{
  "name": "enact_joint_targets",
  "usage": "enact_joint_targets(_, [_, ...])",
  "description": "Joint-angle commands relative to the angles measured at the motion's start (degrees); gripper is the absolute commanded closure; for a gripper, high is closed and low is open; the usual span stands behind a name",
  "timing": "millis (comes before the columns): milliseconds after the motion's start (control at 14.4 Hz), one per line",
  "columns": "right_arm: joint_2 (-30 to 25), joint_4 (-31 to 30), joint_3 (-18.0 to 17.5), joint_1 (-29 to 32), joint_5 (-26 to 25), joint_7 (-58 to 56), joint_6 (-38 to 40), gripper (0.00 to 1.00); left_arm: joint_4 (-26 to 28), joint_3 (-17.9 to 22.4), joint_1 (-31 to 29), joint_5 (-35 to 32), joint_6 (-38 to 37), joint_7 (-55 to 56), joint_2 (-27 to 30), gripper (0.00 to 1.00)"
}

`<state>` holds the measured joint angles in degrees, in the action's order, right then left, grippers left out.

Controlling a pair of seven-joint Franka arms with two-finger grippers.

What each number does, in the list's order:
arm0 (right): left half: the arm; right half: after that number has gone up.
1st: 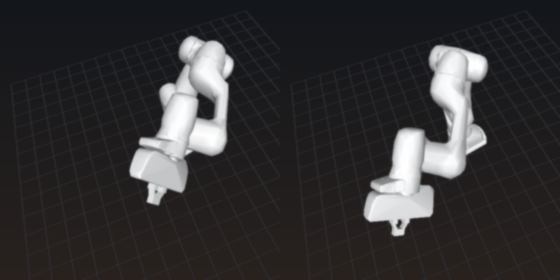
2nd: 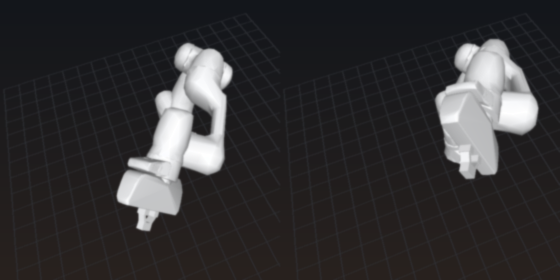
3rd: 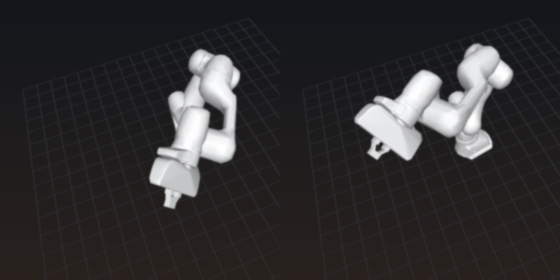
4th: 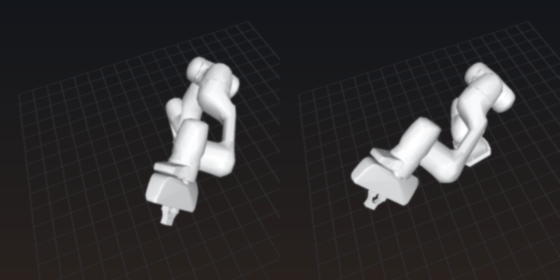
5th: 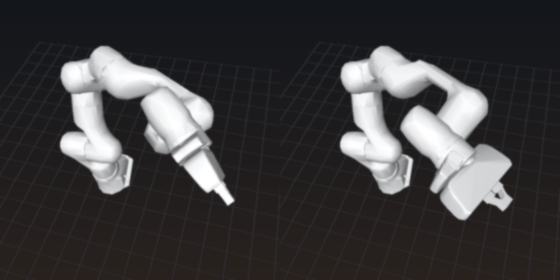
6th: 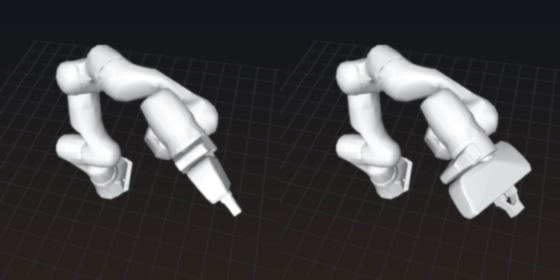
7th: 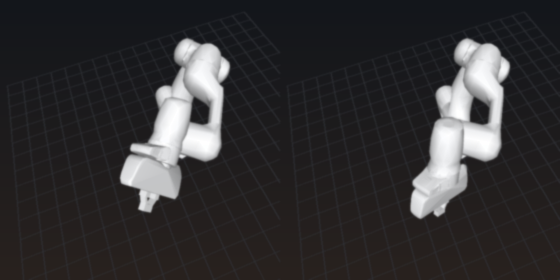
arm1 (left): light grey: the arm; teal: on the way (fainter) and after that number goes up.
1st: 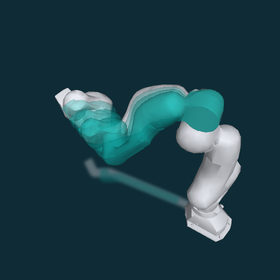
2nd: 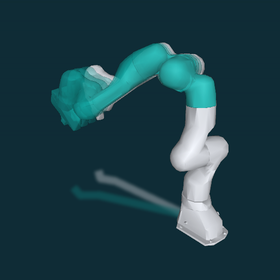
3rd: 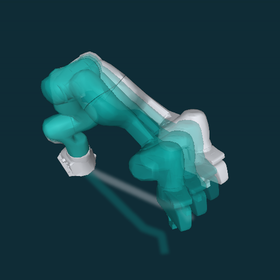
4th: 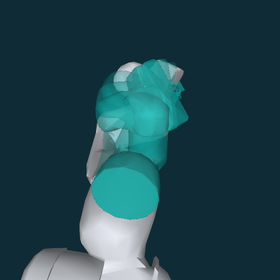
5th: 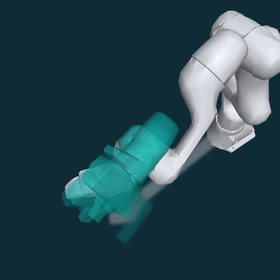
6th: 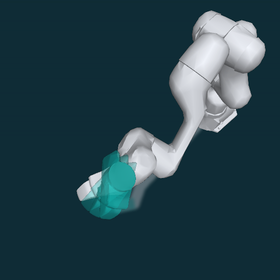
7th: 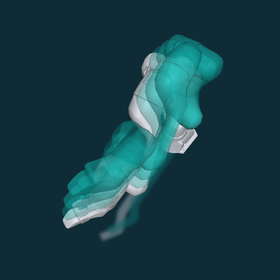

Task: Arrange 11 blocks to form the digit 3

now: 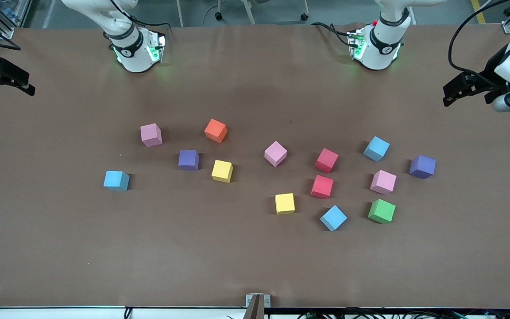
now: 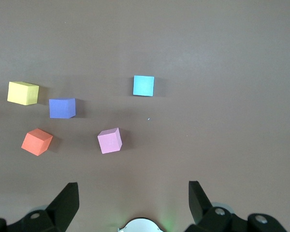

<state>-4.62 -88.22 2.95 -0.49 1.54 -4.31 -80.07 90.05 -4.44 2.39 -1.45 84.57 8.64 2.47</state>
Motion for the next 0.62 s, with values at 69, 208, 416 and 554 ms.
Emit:
enact_joint_targets(69, [-0.13, 1.29, 0.21, -0.13, 0.57, 0.45, 0.35, 0.00, -1.46, -0.05, 0.16, -0.31, 0.77, 0.15, -1.15, 0.00])
enact_joint_targets(208, [0.05, 1.65, 0.21, -0.04, 0.57, 0.36, 0.18, 0.00, -1.20, -0.05, 0.25, 0.74, 2.87, 0.24, -1.50, 0.00])
enact_joint_targets(416, [0.23, 1.91, 0.21, 0.05, 0.48, 0.36, -0.17, 0.00, -1.37, -0.75, 0.51, 0.31, 3.15, 0.41, -3.00, 0.00])
enact_joint_targets(554, [0.23, 1.91, 0.21, -0.04, 0.39, 0.36, -0.18, 0.00, -1.46, -0.75, 0.25, 0.65, 3.23, 0.50, -3.09, 0.00])
